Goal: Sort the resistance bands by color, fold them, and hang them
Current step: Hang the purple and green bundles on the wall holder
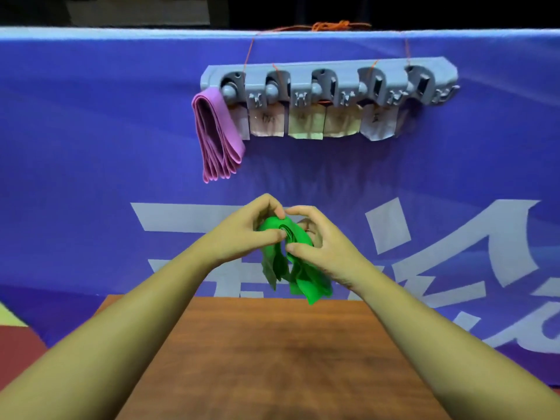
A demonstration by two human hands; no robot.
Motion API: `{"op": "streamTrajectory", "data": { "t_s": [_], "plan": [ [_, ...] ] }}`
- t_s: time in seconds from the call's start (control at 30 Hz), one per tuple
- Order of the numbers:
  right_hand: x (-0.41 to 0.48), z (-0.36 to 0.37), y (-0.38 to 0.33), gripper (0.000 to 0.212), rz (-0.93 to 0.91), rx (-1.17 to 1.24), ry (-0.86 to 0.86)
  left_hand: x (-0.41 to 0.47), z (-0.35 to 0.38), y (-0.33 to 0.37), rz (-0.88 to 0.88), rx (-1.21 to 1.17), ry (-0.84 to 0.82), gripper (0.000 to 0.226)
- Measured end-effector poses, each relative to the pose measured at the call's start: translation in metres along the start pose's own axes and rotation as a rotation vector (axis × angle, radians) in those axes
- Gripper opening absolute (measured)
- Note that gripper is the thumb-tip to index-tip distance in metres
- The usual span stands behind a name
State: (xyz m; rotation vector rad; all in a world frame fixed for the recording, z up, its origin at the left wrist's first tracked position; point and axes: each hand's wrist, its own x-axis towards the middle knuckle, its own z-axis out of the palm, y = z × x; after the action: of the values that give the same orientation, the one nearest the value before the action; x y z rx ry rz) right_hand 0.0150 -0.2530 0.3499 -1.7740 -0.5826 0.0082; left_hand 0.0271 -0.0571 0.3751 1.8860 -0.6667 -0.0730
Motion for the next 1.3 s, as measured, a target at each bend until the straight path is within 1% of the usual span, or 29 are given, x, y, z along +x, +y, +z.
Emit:
{"op": "streamTrajectory", "data": {
  "t_s": [0.07, 0.13, 0.23, 0.37, 0.43, 0.47, 0.53, 0.6, 0.67, 0.73, 0.83, 0.93, 1.0, 1.1, 1.17, 1.3],
  "plan": [
    [0.005, -0.012, -0.011, 0.06, -0.011, -0.115, -0.039, 0.004, -0.003, 0.011, 0.009, 0.057, 0.013, 0.027],
    [0.009, -0.025, -0.023, 0.065, -0.017, -0.264, -0.068, 0.008, -0.006, 0.022, 0.007, 0.119, -0.012, 0.025],
    [0.012, -0.044, -0.043, 0.069, -0.076, -0.432, -0.091, 0.013, -0.008, 0.037, 0.013, 0.235, -0.056, 0.022],
    [0.01, -0.061, -0.069, 0.052, -0.137, -0.721, -0.137, 0.023, -0.008, 0.057, 0.016, 0.356, -0.115, 0.022],
    [0.008, -0.066, -0.077, 0.045, -0.157, -0.884, -0.115, 0.029, -0.008, 0.066, 0.033, 0.385, -0.132, 0.021],
    [0.008, -0.07, -0.08, 0.039, -0.178, -0.9, -0.087, 0.033, -0.008, 0.071, 0.043, 0.391, -0.13, 0.021],
    [0.009, -0.077, -0.085, 0.027, -0.23, -0.811, -0.018, 0.038, -0.009, 0.08, 0.078, 0.398, -0.111, 0.022],
    [0.013, -0.085, -0.091, 0.018, -0.237, -0.648, 0.035, 0.042, -0.009, 0.086, 0.131, 0.412, -0.07, 0.032],
    [0.018, -0.09, -0.096, 0.016, -0.237, -0.535, 0.072, 0.046, -0.008, 0.091, 0.195, 0.445, -0.008, 0.038],
    [0.024, -0.092, -0.102, 0.016, -0.262, -0.476, 0.113, 0.05, -0.008, 0.095, 0.25, 0.429, 0.052, 0.032],
    [0.034, -0.092, -0.109, 0.015, -0.288, -0.426, 0.195, 0.058, -0.013, 0.098, 0.301, 0.332, 0.148, 0.022],
    [0.05, -0.085, -0.116, 0.018, -0.364, -0.407, 0.339, 0.069, -0.02, 0.102, 0.336, 0.256, 0.294, 0.017],
    [0.063, -0.079, -0.12, 0.02, -0.396, -0.391, 0.423, 0.077, -0.023, 0.106, 0.352, 0.185, 0.382, 0.016],
    [0.082, -0.072, -0.124, 0.02, -0.409, -0.338, 0.51, 0.089, -0.026, 0.108, 0.372, 0.071, 0.453, 0.017],
    [0.094, -0.069, -0.122, 0.021, -0.407, -0.347, 0.559, 0.097, -0.03, 0.105, 0.363, 0.062, 0.499, 0.016],
    [0.111, -0.064, -0.111, 0.025, -0.366, -0.365, 0.595, 0.107, -0.035, 0.093, 0.315, 0.199, 0.623, 0.019]
  ]
}}
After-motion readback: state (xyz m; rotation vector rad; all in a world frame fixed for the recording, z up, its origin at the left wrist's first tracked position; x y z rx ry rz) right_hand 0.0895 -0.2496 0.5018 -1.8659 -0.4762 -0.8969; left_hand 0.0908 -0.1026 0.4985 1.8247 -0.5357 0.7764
